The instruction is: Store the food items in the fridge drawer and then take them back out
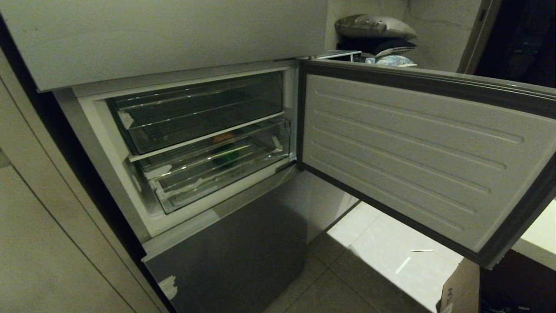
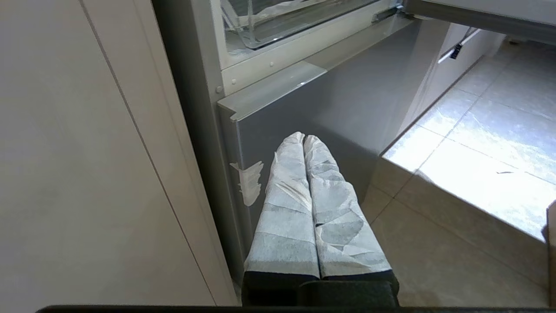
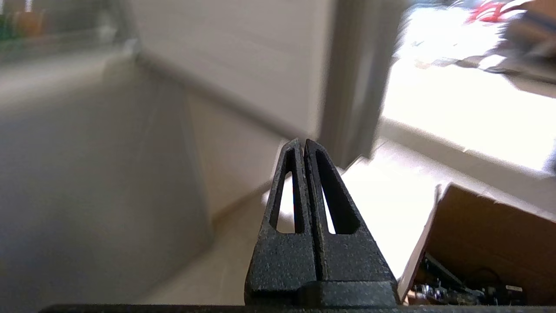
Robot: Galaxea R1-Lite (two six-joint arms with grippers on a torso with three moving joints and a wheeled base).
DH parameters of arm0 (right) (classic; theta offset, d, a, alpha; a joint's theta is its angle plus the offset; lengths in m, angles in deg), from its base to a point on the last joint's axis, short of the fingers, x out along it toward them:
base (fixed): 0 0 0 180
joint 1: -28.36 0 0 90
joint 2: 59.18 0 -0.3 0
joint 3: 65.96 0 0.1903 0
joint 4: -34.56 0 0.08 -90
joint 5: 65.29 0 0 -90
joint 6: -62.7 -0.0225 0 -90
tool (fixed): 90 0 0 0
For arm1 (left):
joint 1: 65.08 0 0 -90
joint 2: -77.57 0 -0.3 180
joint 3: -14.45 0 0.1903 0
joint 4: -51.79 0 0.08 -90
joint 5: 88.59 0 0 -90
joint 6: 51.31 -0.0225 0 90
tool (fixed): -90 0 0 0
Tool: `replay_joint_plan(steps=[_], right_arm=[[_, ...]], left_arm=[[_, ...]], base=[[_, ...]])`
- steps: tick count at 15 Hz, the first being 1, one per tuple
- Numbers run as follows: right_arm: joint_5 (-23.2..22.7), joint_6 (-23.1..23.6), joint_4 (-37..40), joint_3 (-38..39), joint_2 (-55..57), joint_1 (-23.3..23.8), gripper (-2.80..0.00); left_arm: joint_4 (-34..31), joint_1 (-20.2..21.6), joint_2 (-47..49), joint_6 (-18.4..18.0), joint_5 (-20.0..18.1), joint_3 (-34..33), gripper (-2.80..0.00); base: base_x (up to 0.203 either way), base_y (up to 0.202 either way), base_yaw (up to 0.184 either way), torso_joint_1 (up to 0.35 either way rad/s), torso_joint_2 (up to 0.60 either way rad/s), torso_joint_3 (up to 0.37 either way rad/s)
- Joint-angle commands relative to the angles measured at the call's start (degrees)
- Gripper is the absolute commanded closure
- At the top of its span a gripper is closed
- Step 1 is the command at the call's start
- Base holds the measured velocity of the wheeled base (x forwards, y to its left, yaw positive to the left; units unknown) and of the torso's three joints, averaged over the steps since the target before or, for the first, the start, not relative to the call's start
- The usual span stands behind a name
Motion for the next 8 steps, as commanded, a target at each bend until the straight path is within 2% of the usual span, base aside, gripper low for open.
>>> replay_joint_plan(steps=[1,3,5,6,8], right_arm=[[4.0,-3.6,-1.5,-7.9,7.7,0.6,0.0],[5.7,-8.4,-2.0,-13.7,15.8,5.6,0.0],[4.3,-13.8,-2.5,-17.9,23.1,18.0,0.0],[2.1,-15.4,-3.1,-19.2,26.1,24.2,0.0],[-5.6,-17.3,-6.9,-20.7,31.6,39.6,0.0]], left_arm=[[0.0,0.0,0.0,0.0,0.0,0.1,0.0],[0.0,0.0,0.0,0.0,0.0,0.0,0.0],[0.0,0.0,0.0,0.0,0.0,0.0,0.0],[0.0,0.0,0.0,0.0,0.0,0.0,0.0],[0.0,0.0,0.0,0.0,0.0,0.0,0.0]], base=[[0.0,0.0,0.0,0.0,0.0,0.0],[0.0,0.0,0.0,0.0,0.0,0.0],[0.0,0.0,0.0,0.0,0.0,0.0],[0.0,0.0,0.0,0.0,0.0,0.0],[0.0,0.0,0.0,0.0,0.0,0.0]])
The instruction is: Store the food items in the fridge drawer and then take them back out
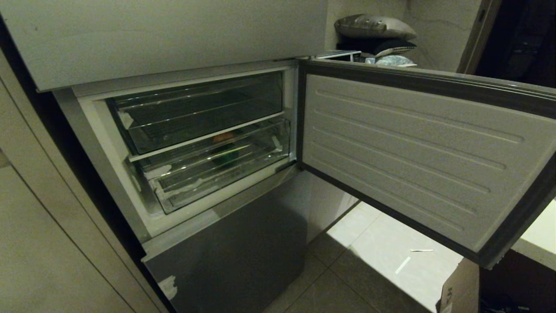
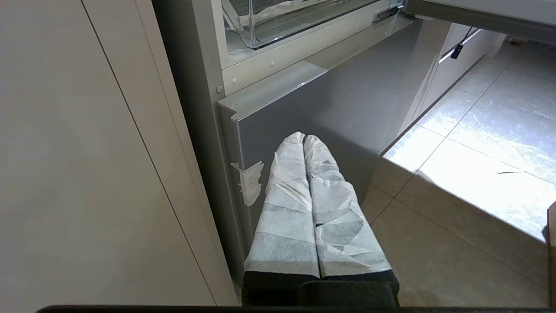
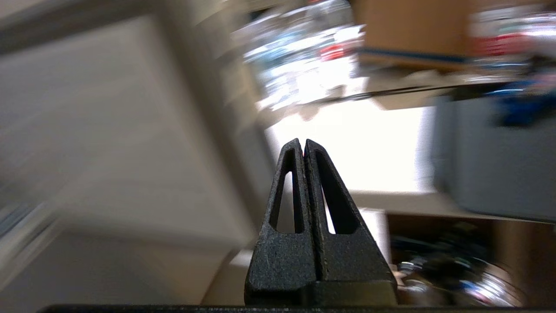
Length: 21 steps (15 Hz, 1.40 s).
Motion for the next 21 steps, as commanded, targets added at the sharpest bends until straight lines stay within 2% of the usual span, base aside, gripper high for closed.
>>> replay_joint_plan(steps=[1,2,3,4,6,8,10,15,21], right_arm=[[-9.6,-1.3,-4.0,-1.9,10.9,17.6,0.0],[-16.1,-1.8,-6.0,-2.6,15.3,23.7,0.0],[-21.2,-2.2,-7.5,-3.5,19.7,27.5,0.0],[-24.0,-2.5,-8.6,-4.7,23.6,29.0,0.0],[-26.6,-2.8,-10.7,-8.8,31.3,29.2,0.0],[-27.7,-3.1,-12.7,-13.3,38.0,27.5,0.0],[-28.2,-3.5,-14.9,-16.7,40.8,22.8,0.0],[-28.3,-3.8,-15.6,-18.7,44.2,16.4,0.0],[-28.3,-4.7,-15.7,-23.5,49.1,14.8,0.0]], left_arm=[[0.0,0.0,0.0,0.0,0.0,0.0,0.0],[0.0,0.1,0.0,0.0,0.0,0.0,0.0],[0.0,0.0,0.0,0.0,0.0,0.1,0.0],[0.0,0.0,0.0,0.0,0.0,0.0,0.0],[0.0,0.0,0.0,0.0,0.0,0.0,0.0],[0.0,0.1,0.0,0.0,0.0,0.0,0.0],[0.0,0.1,0.0,0.0,0.0,0.0,0.0],[0.0,0.0,0.0,0.0,0.0,0.0,0.0],[0.0,0.0,0.0,0.0,0.0,0.0,0.0]], base=[[0.0,0.0,0.0,0.0,0.0,0.0],[0.0,0.0,0.0,0.0,0.0,0.0],[0.0,0.0,0.0,0.0,0.0,0.0],[0.0,0.0,0.0,0.0,0.0,0.0],[0.0,0.0,0.0,0.0,0.0,0.0],[0.0,0.0,0.0,0.0,0.0,0.0],[0.0,0.0,0.0,0.0,0.0,0.0],[0.0,0.0,0.0,0.0,0.0,0.0],[0.0,0.0,0.0,0.0,0.0,0.0]])
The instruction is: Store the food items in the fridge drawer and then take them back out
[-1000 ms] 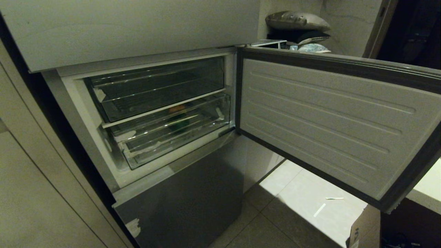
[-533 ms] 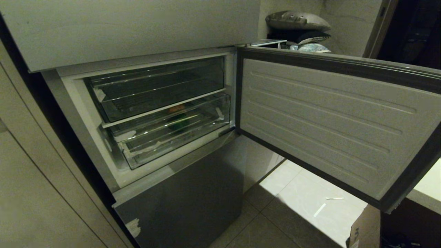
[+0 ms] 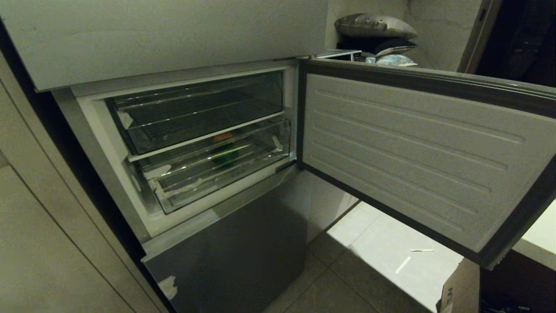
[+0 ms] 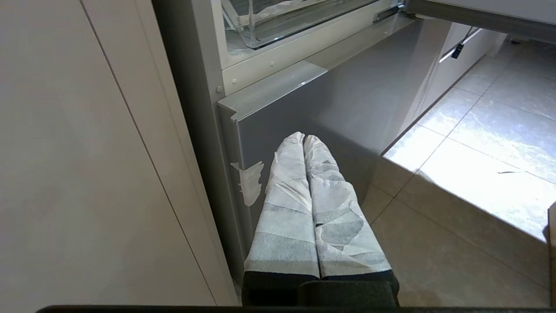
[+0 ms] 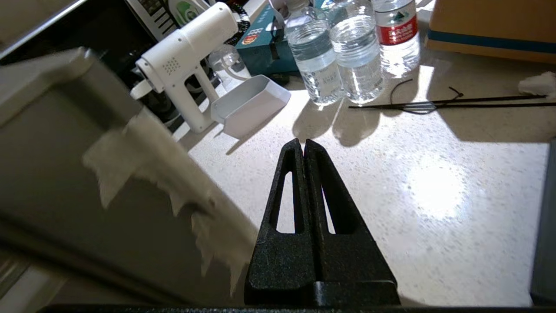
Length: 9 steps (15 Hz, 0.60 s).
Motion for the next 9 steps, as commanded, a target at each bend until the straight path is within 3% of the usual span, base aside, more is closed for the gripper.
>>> replay_joint_plan(steps=[1,9], right_arm=[[-0.2,-0.7,-0.2,-1.5,2.3,-1.1,0.0],[-1.8,-0.7,-0.1,-2.0,3.3,-3.6,0.0]], left_arm=[[0.0,0.0,0.0,0.0,0.0,0.0,0.0],[0.0,0.0,0.0,0.0,0.0,0.0,0.0]], base=[[0.0,0.0,0.0,0.0,0.0,0.0],[0.0,0.0,0.0,0.0,0.0,0.0]])
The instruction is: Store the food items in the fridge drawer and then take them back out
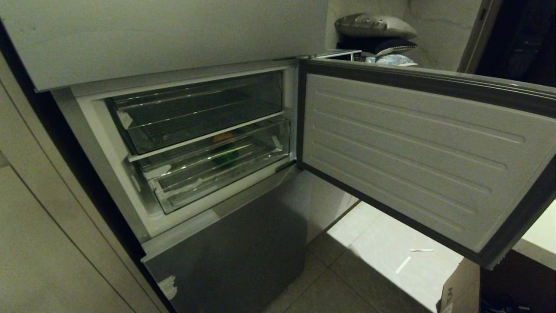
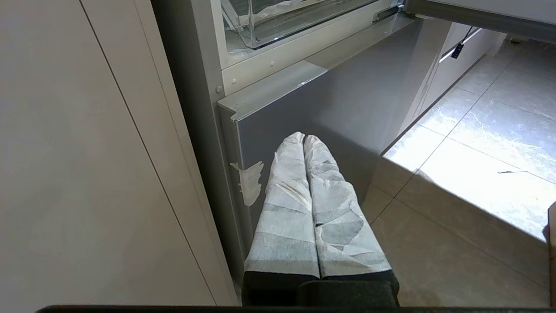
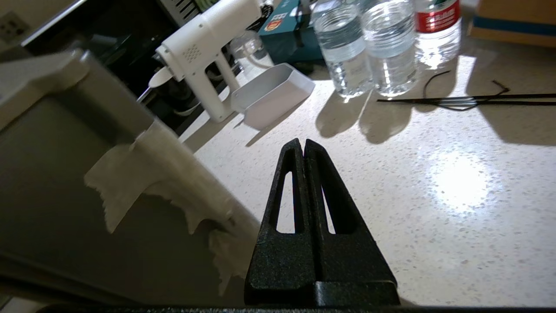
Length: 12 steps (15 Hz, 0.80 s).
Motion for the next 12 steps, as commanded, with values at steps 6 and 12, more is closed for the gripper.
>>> replay_joint_plan(steps=[6,12], right_arm=[[-0.3,0.0,0.2,4.2,-5.4,-3.9,0.0],[0.2,0.0,-0.1,9.5,-11.6,-4.5,0.0]], left_arm=[[0.0,0.0,0.0,0.0,0.0,0.0,0.0],[0.0,0.0,0.0,0.0,0.0,0.0,0.0]], base=[[0.0,0.0,0.0,0.0,0.0,0.0],[0.0,0.0,0.0,0.0,0.0,0.0]])
